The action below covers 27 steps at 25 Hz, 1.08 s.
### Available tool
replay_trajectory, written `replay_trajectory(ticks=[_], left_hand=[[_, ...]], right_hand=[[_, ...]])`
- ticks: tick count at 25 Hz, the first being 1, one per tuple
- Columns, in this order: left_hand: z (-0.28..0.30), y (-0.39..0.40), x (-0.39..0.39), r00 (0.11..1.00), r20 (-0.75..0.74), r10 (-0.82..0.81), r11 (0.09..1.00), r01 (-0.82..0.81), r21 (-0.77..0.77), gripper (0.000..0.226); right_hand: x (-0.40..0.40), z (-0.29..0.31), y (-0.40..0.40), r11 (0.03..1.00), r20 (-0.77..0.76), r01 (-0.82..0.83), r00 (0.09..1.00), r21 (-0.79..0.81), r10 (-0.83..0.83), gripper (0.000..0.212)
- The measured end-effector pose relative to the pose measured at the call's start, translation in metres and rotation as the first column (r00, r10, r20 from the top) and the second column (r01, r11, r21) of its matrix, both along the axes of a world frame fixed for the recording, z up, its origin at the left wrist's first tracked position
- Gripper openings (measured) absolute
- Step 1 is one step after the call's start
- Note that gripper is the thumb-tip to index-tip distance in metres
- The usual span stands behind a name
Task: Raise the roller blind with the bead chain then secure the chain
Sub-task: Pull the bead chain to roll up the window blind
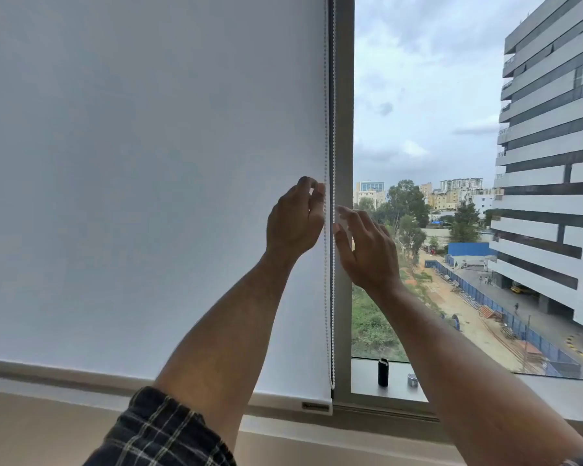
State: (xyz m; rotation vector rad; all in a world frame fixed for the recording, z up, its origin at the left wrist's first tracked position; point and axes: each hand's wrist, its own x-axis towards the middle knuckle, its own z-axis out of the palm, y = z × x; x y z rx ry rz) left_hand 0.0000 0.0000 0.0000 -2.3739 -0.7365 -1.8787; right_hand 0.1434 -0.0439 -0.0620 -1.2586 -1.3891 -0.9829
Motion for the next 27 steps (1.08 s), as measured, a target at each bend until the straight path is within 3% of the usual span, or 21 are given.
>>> replay_trajectory(ticks=[5, 10, 14, 19, 27], left_hand=[[-0.001, -0.002, 0.016, 0.981, 0.085, -0.172, 0.971, 0.183, -0.156, 0.022], [-0.003, -0.005, 0.021, 0.991, 0.06, -0.123, 0.991, 0.125, -0.044, 0.018], [-0.006, -0.002, 0.021, 0.997, 0.019, -0.077, 0.997, 0.077, 0.009, 0.018], [-0.012, 0.0, 0.02, 0.998, 0.04, -0.05, 0.999, 0.05, 0.013, 0.016], [-0.026, 0.014, 0.018, 0.997, 0.071, -0.029, 0.999, 0.031, -0.036, 0.016]], right_hand=[[-0.002, -0.008, 0.004, 0.999, 0.096, -0.021, 0.995, -0.031, 0.024, 0.033], [0.001, -0.013, 0.005, 0.999, 0.107, -0.047, 0.993, 0.017, 0.045, 0.018], [0.005, -0.009, 0.013, 0.992, -0.077, -0.123, 0.99, -0.038, 0.12, 0.024], [0.006, -0.006, 0.023, 0.897, -0.391, -0.384, 0.877, -0.219, 0.28, 0.041], [0.002, -0.005, 0.033, 0.869, -0.512, -0.468, 0.792, -0.161, 0.332, 0.022]])
